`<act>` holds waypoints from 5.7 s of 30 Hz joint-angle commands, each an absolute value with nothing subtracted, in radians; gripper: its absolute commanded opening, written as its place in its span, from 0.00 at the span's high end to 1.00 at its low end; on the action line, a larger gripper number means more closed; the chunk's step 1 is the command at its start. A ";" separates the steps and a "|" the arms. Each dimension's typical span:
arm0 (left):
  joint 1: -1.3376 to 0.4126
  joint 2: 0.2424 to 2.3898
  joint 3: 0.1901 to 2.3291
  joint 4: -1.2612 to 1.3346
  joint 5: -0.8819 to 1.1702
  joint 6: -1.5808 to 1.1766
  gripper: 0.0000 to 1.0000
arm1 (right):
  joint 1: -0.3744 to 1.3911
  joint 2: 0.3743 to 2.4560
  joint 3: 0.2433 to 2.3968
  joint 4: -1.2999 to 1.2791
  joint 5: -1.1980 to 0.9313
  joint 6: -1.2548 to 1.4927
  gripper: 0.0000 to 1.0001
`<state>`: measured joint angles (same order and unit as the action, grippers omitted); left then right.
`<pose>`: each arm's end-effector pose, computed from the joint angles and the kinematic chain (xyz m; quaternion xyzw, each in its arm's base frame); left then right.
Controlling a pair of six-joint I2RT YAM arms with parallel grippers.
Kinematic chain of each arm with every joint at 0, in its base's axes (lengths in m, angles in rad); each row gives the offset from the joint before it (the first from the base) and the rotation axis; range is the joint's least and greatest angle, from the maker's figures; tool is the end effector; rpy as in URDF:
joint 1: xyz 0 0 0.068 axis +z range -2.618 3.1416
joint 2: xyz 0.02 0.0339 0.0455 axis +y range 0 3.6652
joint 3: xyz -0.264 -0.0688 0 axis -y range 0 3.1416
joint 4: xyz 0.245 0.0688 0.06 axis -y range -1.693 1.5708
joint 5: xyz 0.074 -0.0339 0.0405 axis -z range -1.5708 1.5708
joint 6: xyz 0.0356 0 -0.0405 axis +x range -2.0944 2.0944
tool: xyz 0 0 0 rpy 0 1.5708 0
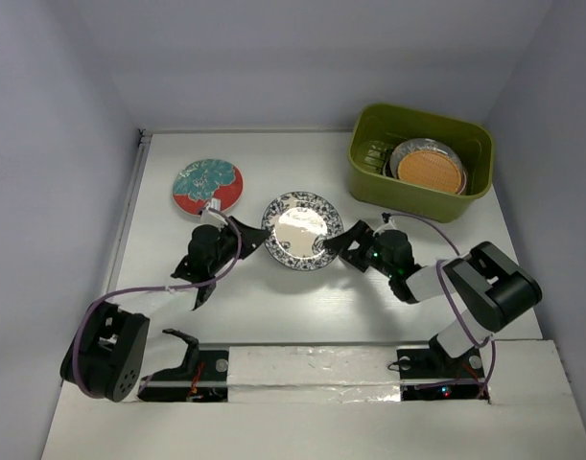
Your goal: Place the plates into the plastic bin on the countertop
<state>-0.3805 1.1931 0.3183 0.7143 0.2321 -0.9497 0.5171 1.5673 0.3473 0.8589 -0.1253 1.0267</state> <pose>0.2133 -0.0941 0.1920 -0.1403 0.7470 -0.4667 0.4521 0.2254 0.1333 0.1294 0.1725 0.8034 0.4328 0.3708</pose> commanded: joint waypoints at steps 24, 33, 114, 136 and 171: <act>-0.339 0.985 0.449 0.463 0.011 -0.827 0.36 | 0.277 0.992 0.820 0.315 0.048 0.813 1.00; -0.157 1.075 0.411 0.472 -0.037 -0.854 0.35 | -0.060 1.209 1.063 0.169 -0.080 0.758 1.00; -0.008 1.159 0.273 0.842 0.300 -1.037 1.00 | 0.670 1.350 0.549 0.765 0.014 0.971 0.02; -0.038 0.816 0.241 0.818 0.756 -1.121 1.00 | 0.710 1.663 0.612 1.044 -0.109 1.048 0.37; -0.107 0.497 0.411 0.212 0.649 -0.766 0.01 | -0.196 1.195 1.000 0.310 -0.210 0.887 1.00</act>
